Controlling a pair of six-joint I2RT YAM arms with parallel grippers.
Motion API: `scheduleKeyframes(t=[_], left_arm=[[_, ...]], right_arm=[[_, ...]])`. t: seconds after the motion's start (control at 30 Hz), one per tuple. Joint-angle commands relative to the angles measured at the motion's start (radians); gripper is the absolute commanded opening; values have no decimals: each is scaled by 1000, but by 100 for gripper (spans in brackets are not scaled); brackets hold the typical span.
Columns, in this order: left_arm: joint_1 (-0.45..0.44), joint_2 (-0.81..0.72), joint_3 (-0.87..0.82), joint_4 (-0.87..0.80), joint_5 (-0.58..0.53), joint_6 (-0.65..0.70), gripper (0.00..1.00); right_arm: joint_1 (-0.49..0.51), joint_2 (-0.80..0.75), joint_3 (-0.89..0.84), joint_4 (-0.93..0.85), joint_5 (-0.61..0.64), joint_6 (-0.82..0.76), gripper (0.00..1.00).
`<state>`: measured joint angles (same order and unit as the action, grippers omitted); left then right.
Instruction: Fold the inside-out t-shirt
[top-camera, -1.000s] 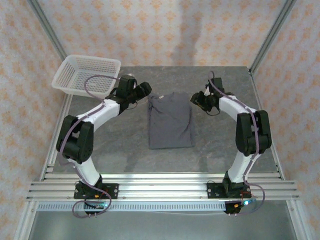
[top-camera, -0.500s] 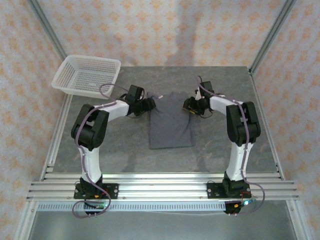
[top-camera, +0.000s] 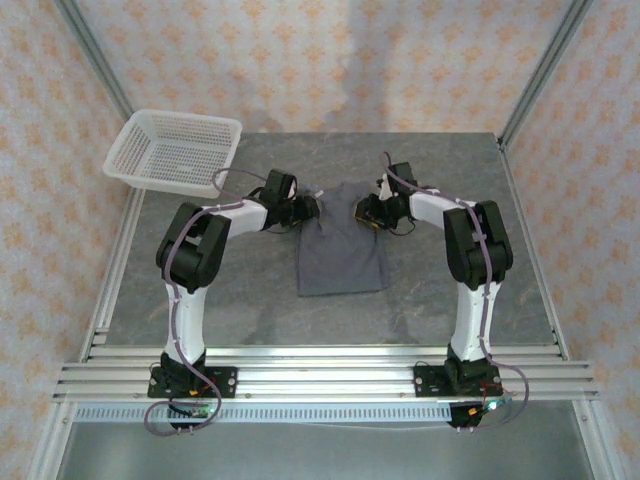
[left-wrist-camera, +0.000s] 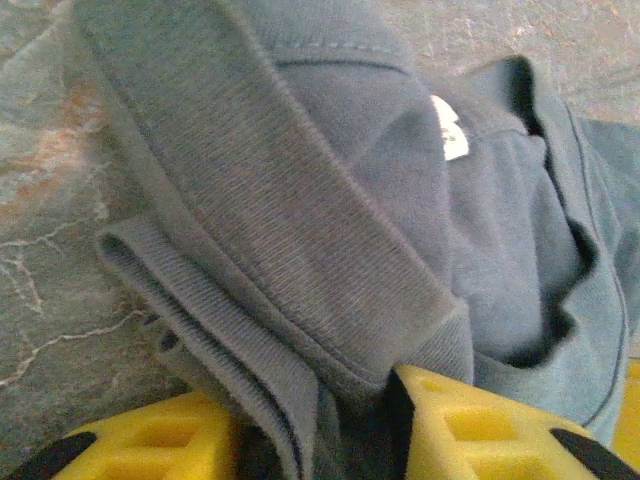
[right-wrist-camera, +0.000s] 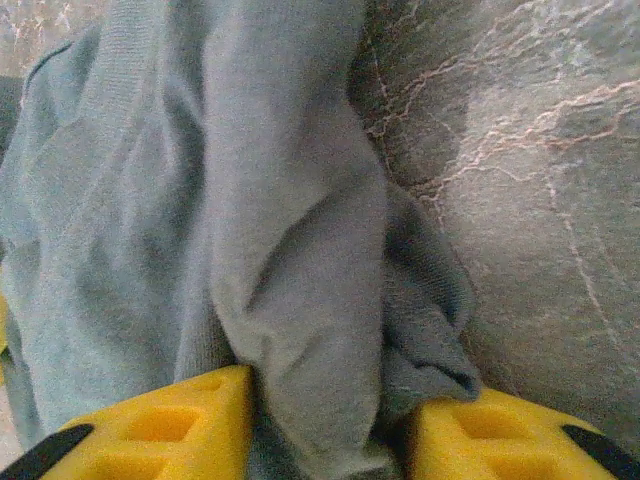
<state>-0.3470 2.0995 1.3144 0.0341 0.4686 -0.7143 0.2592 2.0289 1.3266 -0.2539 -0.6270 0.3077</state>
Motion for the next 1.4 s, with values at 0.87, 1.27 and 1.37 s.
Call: scheduleKeyframes(t=[0.87, 1.27, 1.37], left_arm=[[-15, 9, 28, -30, 78, 54, 0], [-7, -18, 34, 16, 85, 42, 0], [14, -52, 121, 13, 114, 30, 0]], right_arm=[[14, 71, 27, 46, -4, 17, 51], [13, -13, 27, 85, -27, 42, 0], [6, -83, 119, 76, -18, 44, 0]])
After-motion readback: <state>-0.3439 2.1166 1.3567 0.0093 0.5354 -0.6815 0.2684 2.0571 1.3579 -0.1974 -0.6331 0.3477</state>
